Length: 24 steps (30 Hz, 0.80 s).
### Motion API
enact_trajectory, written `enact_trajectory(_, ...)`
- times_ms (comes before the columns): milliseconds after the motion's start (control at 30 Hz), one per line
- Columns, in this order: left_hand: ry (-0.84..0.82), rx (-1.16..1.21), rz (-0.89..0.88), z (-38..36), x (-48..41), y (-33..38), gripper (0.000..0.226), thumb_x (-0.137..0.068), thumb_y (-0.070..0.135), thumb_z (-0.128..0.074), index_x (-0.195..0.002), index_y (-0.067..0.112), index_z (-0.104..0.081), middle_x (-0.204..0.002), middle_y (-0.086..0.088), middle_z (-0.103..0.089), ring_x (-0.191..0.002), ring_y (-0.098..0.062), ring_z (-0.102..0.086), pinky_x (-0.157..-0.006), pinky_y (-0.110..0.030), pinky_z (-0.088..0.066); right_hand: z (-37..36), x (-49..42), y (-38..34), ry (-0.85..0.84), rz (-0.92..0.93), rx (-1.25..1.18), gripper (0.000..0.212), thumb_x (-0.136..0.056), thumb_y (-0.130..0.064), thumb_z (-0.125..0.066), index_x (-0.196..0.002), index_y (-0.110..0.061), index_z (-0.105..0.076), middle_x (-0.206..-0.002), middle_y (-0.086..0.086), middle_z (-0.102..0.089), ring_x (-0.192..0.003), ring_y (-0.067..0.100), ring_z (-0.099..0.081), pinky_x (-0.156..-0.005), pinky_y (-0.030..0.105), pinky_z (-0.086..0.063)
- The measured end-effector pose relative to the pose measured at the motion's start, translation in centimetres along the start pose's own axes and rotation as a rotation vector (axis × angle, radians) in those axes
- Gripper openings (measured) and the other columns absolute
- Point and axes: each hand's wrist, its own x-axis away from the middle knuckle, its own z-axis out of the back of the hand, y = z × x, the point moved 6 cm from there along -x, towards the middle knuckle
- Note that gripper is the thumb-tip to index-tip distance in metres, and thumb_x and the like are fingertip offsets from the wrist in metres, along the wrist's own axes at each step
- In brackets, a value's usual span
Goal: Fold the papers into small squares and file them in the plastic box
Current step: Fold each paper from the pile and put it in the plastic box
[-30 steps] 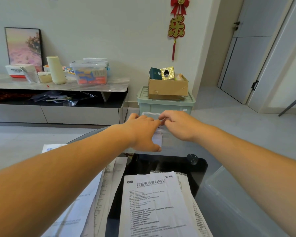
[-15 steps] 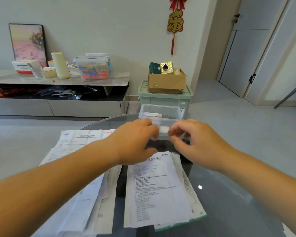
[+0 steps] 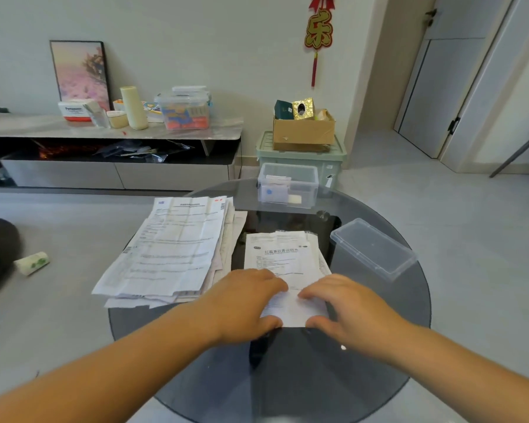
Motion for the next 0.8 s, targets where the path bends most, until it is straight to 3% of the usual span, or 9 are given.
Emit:
enact_trajectory(100,-0.006,0.024,-0.006,-0.6,0.9,0.4,0.056,-0.097,0.051,-0.054,-0.148,0.034,-0.04,-0.147,0.01,-0.045,-0.131,-0.012,-0.042,-0.111,-0.03,-0.037,-0.3,1.1,-0.5,-0.007,0.006,0.028,0.044,-0.095,-0.049,-0.059,-0.136,-0.038,-0.053,-0.138,-0.02,-0.053,-0.127,0.004,-0.043,-0.104,0.02,-0.038)
enact_trajectory(233,-0.004,0.139,-0.012,-1.2,1.6,-0.1,0.056,-0.093,0.057,-0.057,-0.144,0.036,-0.044,-0.143,0.014,-0.043,-0.129,-0.006,-0.038,-0.111,-0.028,-0.037,-1.1,2.0,-0.6,-0.025,0.049,-0.009,0.05,-0.09,-0.059,-0.061,-0.135,-0.039,-0.055,-0.146,-0.022,-0.044,-0.135,0.003,-0.033,-0.114,0.026,-0.031)
enact_trajectory(400,0.006,0.182,-0.004,-1.7,1.1,-0.9,0.053,-0.091,0.058,-0.06,-0.14,0.042,-0.047,-0.136,0.016,-0.04,-0.124,-0.005,-0.035,-0.11,-0.028,-0.034,-1.7,1.9,0.5,0.064,-0.025,-0.2,0.046,-0.082,-0.056,-0.073,-0.125,-0.04,-0.064,-0.126,-0.029,-0.054,-0.12,-0.006,-0.036,-0.109,0.029,-0.036)
enact_trajectory(567,-0.038,0.199,-0.028,-2.2,0.5,-1.4,0.06,-0.089,0.062,-0.061,-0.142,0.043,-0.042,-0.136,0.017,-0.034,-0.124,-0.005,-0.028,-0.111,-0.029,-0.029,-2.2,1.2,1.5,0.019,-0.099,-0.307,0.051,-0.077,-0.054,-0.078,-0.124,-0.042,-0.062,-0.119,-0.03,-0.045,-0.122,-0.003,-0.034,-0.108,0.027,-0.036)
enact_trajectory(800,-0.07,0.288,-0.034,-2.6,0.1,-2.2,0.064,-0.077,0.068,-0.071,-0.131,0.045,-0.047,-0.131,0.019,-0.032,-0.121,-0.005,-0.027,-0.106,-0.025,-0.028,-2.7,0.7,1.9,-0.066,-0.106,-0.307,0.028,-0.078,-0.056,-0.076,-0.102,-0.047,-0.064,-0.117,-0.027,-0.042,-0.125,0.004,-0.031,-0.108,0.029,-0.036)
